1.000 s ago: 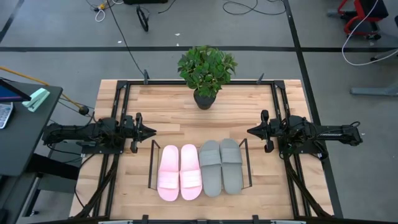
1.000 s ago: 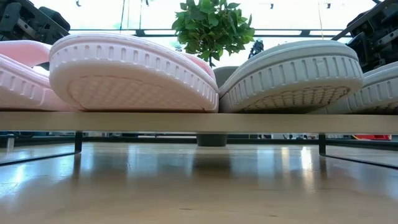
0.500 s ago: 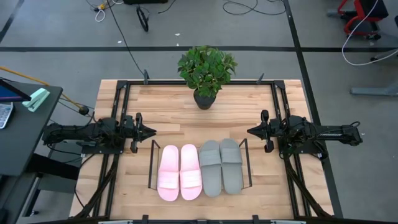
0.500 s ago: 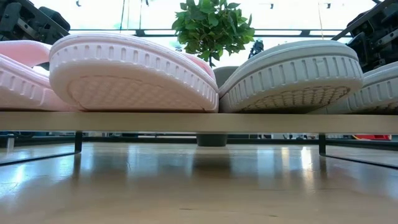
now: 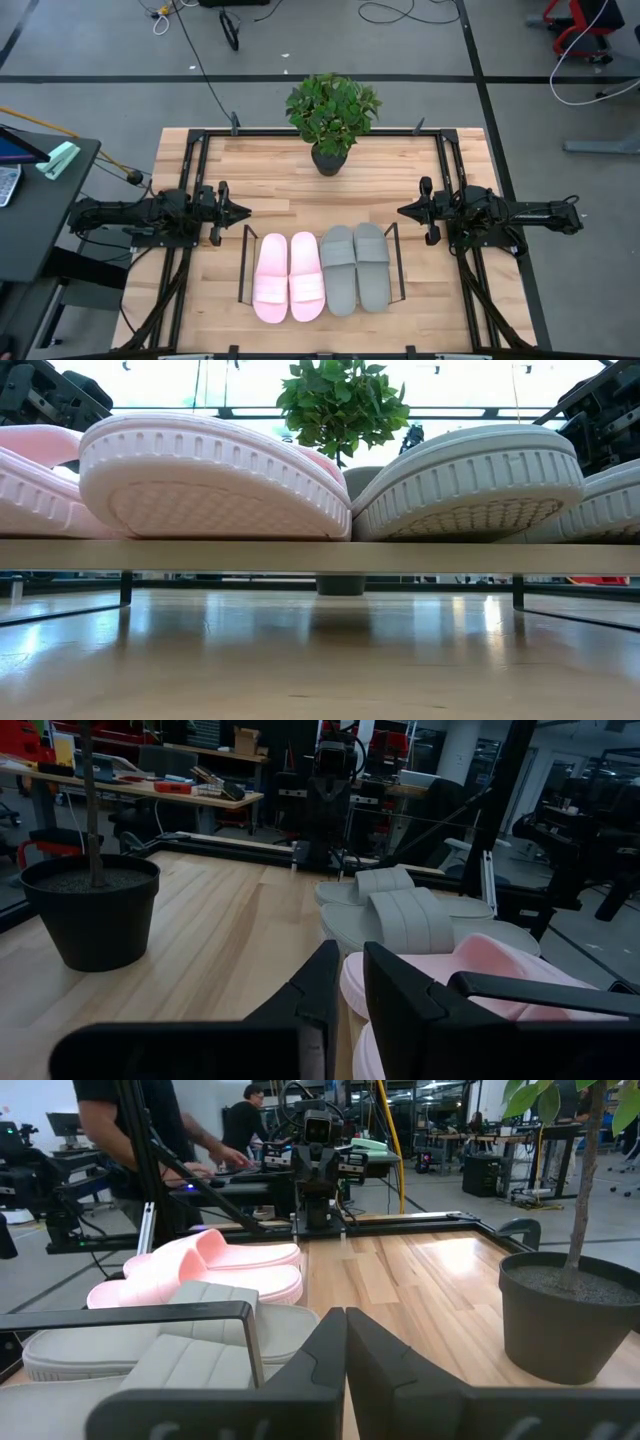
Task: Pick and place slides into the shelf
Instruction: Return to Home Position
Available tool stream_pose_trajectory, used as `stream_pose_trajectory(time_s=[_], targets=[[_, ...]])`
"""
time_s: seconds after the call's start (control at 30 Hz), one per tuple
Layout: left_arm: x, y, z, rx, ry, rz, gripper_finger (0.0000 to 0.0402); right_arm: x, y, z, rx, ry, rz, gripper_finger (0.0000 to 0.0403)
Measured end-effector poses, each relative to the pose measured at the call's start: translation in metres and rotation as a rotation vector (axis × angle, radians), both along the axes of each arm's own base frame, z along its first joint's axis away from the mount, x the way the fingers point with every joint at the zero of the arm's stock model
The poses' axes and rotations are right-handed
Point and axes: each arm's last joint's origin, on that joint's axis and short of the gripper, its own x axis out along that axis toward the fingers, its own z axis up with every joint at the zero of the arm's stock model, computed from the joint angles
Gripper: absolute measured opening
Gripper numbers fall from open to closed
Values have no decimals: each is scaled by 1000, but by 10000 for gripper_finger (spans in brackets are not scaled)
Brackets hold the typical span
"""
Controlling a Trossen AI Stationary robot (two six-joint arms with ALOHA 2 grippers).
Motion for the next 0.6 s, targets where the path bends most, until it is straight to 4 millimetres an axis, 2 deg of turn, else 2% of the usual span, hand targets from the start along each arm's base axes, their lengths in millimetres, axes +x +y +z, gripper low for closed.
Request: stream_pose_trajectory(time_s=[0.3, 0.6], targets=[[0, 0, 0, -1, 0, 0, 64, 0, 0, 0, 0, 0, 0, 14], [0, 0, 0, 0, 0, 0, 54, 0, 0, 0, 0, 0, 0, 14]])
